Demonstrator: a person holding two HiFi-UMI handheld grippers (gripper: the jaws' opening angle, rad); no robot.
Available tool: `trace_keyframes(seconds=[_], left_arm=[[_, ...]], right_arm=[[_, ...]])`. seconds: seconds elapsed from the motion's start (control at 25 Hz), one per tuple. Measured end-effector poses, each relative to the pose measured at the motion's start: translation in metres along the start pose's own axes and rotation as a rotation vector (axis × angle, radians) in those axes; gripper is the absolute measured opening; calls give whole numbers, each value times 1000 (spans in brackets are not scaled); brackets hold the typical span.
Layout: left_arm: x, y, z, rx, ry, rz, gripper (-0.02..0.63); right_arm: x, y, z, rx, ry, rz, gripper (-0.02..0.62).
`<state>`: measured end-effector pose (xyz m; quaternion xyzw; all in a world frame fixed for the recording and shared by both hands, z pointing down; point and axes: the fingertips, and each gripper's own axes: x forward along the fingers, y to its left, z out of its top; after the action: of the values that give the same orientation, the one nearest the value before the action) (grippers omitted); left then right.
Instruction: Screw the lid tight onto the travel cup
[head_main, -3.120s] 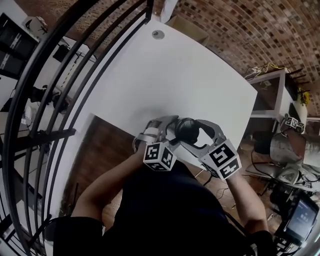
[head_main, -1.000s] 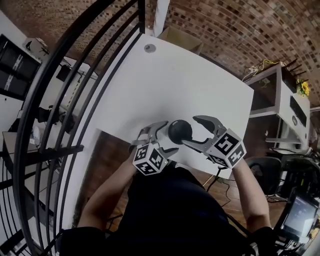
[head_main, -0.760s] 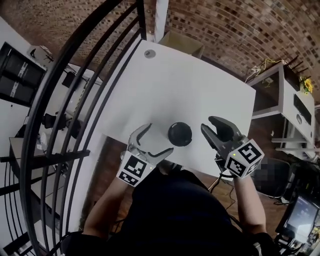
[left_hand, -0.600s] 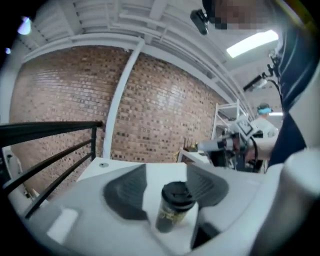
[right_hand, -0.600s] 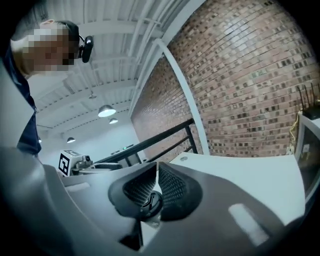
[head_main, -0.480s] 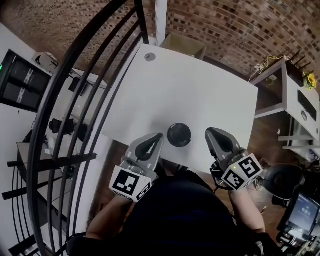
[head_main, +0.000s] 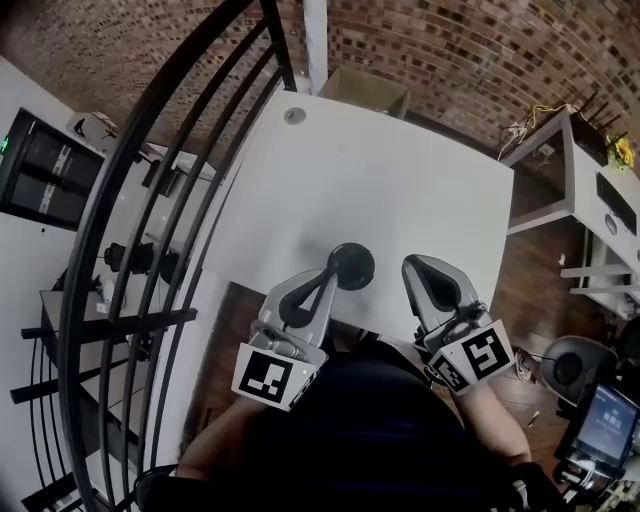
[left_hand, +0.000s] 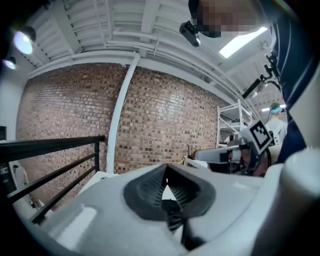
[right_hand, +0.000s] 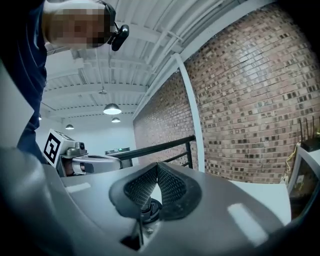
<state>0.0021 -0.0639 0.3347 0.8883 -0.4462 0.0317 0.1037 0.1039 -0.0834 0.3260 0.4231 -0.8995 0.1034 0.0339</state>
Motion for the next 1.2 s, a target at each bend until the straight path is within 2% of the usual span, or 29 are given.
trace_keyframes(seconds=[0.16, 0.64, 0.8, 1.2], left_arm=[[-2, -2, -6, 35, 6, 4, 6], [-6, -1, -5, 48, 4, 19, 6], [-5, 0, -5, 76, 0, 12, 6], [-3, 1, -5, 69, 7, 13, 6]], right_arm=[[-1, 2, -2, -18, -2, 6, 12], [0, 2, -1, -19, -1, 3, 11], [1, 2, -2, -18, -1, -4, 11], [2, 2, 1, -10, -5, -7, 11]])
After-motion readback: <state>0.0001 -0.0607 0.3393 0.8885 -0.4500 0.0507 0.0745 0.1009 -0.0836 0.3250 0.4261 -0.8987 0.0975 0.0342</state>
